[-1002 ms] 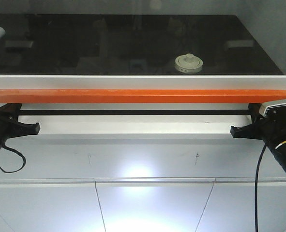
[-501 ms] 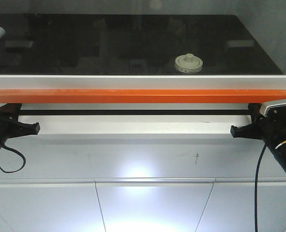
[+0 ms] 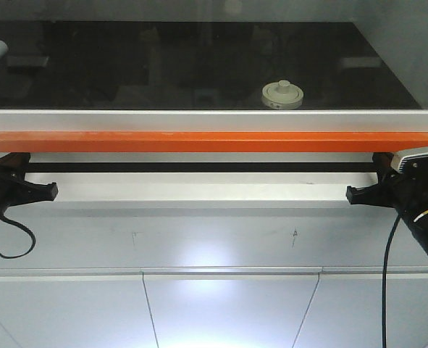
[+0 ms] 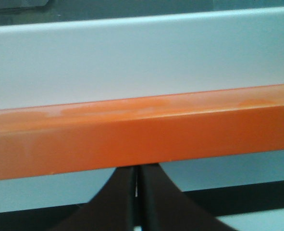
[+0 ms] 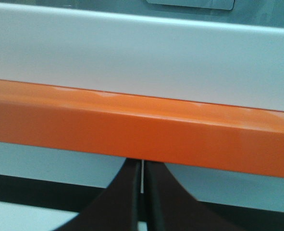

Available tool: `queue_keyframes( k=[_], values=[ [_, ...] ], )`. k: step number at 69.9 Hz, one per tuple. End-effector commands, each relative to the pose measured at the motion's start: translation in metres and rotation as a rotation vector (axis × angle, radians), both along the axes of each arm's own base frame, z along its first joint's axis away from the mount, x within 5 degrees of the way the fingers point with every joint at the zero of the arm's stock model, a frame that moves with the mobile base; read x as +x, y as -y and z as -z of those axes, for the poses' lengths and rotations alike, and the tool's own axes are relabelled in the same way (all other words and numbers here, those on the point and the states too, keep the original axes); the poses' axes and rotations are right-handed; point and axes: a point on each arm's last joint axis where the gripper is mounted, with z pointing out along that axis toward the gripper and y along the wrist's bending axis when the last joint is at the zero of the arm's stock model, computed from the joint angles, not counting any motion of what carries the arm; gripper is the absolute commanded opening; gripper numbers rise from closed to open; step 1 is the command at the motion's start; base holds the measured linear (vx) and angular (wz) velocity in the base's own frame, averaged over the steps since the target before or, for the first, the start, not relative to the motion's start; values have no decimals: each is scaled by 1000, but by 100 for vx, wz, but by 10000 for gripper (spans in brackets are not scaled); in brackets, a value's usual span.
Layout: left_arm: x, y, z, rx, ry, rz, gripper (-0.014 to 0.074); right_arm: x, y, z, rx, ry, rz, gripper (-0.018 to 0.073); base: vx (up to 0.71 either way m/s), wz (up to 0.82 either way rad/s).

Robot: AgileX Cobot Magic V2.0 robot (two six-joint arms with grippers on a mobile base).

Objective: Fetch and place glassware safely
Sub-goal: 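Push the orange sash handle upward with both grippers to open hood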

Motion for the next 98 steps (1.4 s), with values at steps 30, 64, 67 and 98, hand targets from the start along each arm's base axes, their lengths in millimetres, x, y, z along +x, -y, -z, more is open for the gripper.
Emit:
queue_keyframes(
  k=[30,64,67,98],
  values=[
    [7,3,-79,25,346,45,-7,-7,0,-65,10,383,-13,-3,0,0],
    [18,2,-114,9,406,42,-7,5,1,-105,-12,445,-9,-3,0,2],
    [19,2,-116,5,410,42,-7,7,1,-109,-16,448,-8,-3,-1,3],
    [16,1,-149,12,477,36,-7,15,0,-149,-35,524,-27,-3,0,0]
  ],
)
